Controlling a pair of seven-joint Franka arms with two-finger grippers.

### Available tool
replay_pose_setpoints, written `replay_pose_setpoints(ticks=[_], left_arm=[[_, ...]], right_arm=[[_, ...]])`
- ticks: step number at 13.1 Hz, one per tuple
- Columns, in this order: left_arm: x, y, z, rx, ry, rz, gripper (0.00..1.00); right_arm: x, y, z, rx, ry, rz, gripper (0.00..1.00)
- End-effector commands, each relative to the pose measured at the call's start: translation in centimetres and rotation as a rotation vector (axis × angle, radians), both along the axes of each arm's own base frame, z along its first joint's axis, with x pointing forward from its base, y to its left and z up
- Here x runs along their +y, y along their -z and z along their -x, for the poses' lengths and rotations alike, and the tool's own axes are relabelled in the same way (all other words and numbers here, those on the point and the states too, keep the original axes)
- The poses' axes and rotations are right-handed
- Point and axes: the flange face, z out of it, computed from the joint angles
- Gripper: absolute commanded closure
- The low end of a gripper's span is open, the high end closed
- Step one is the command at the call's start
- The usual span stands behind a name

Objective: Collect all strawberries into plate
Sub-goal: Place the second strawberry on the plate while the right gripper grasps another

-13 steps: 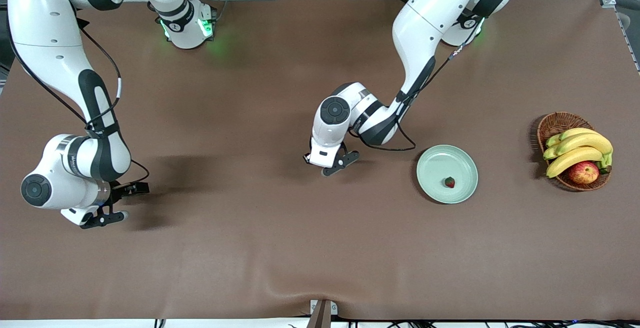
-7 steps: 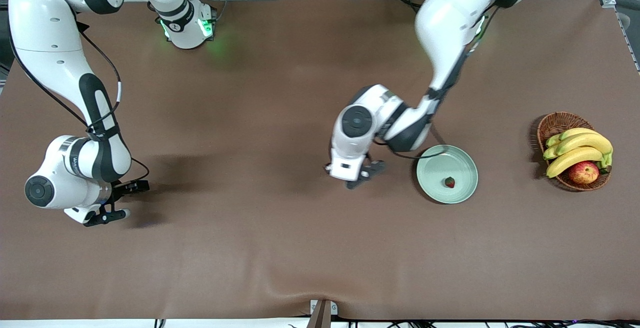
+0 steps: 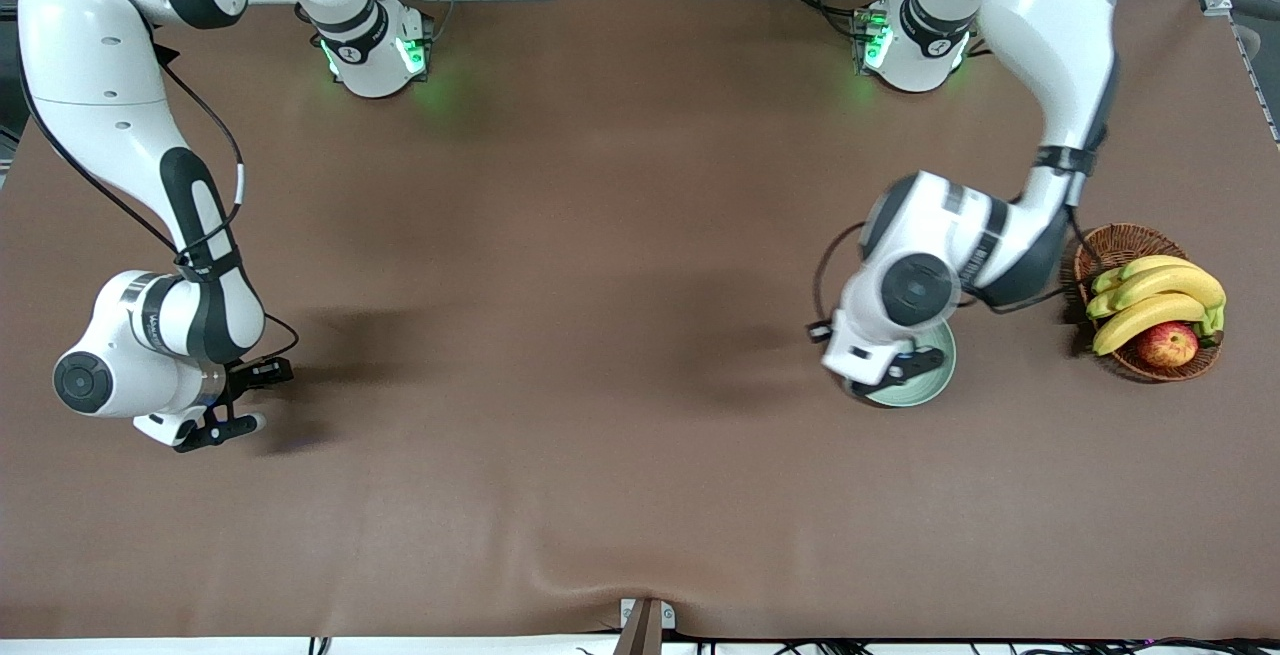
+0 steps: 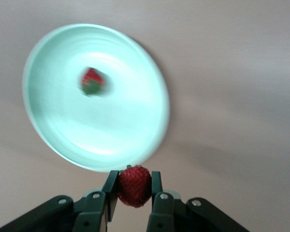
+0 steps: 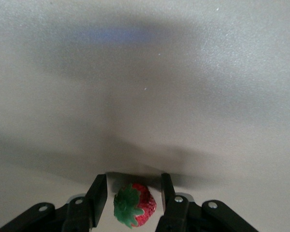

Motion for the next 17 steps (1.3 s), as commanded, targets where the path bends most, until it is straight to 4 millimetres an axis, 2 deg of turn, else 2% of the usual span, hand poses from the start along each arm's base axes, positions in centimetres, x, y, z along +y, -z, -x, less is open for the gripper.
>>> replay_pose_setpoints(ticks=[1, 2, 3, 4, 6, 7, 8, 9, 10, 11, 12, 13, 14, 16, 17], left_arm=[[2.6, 2.9, 1.1, 0.003, 0.033, -0.014, 1.0], [3.1, 3.6, 1.1, -0.006, 0.028, -0.008, 0.75], [3.6, 4.1, 0.9, -0.008, 0.019, -0.004, 0.37], [3.4, 3.9, 0.8, -0.014, 0.019, -0.001, 0.0], [3.5, 2.4, 0.4, -0.037, 0.014, 0.004, 0.0], [3.5, 0.6, 0.2, -0.063, 0.013, 0.005, 0.0], [3.4, -1.3, -0.2, -0.091, 0.009, 0.009, 0.0], [3.2, -2.8, -0.5, -0.109, 0.004, 0.016, 0.0], [2.7, -4.8, -0.6, -0.127, 0.002, 0.024, 0.0], [1.2, -6.2, -0.7, -0.132, 0.007, 0.054, 0.0], [-1.0, -7.5, -0.6, -0.132, 0.005, 0.098, 0.0], [-2.1, -8.1, -0.7, -0.133, -0.006, 0.134, 0.0], [-2.8, -8.4, -0.7, -0.123, -0.025, 0.175, 0.0], [-5.9, -7.4, -0.1, -0.085, -0.054, 0.239, 0.0], [-7.4, -6.8, 0.3, -0.077, -0.081, 0.235, 0.0]], right_arm=[[-0.4, 0.0, 0.6, 0.029, -0.03, -0.008, 0.49], [-0.4, 0.2, 1.0, 0.054, -0.042, -0.017, 0.51], [-0.4, 0.1, 1.0, 0.057, -0.061, -0.022, 0.56], [-0.6, 0.1, 1.0, 0.056, -0.086, -0.028, 0.65], [-0.4, -0.4, 0.6, 0.042, -0.105, -0.03, 0.9], [0.0, -0.9, 0.1, 0.026, -0.105, -0.029, 1.0], [0.7, -1.7, -0.6, 0.004, -0.106, -0.028, 1.0], [2.4, -3.2, -1.9, -0.029, -0.123, -0.032, 1.0], [5.6, -4.4, -2.8, -0.052, -0.123, -0.044, 1.0], [9.3, -5.1, -3.2, -0.064, -0.054, -0.062, 1.0], [13.5, -5.6, -3.1, -0.056, 0.033, -0.088, 1.0], [18.0, -6.2, -2.4, -0.016, 0.115, -0.135, 1.0], [22.4, -6.3, -1.6, 0.027, 0.2, -0.194, 1.0], [31.4, -6.1, 0.6, 0.124, 0.38, -0.303, 1.0], [35.9, -6.0, 2.0, 0.152, 0.409, -0.325, 1.0]])
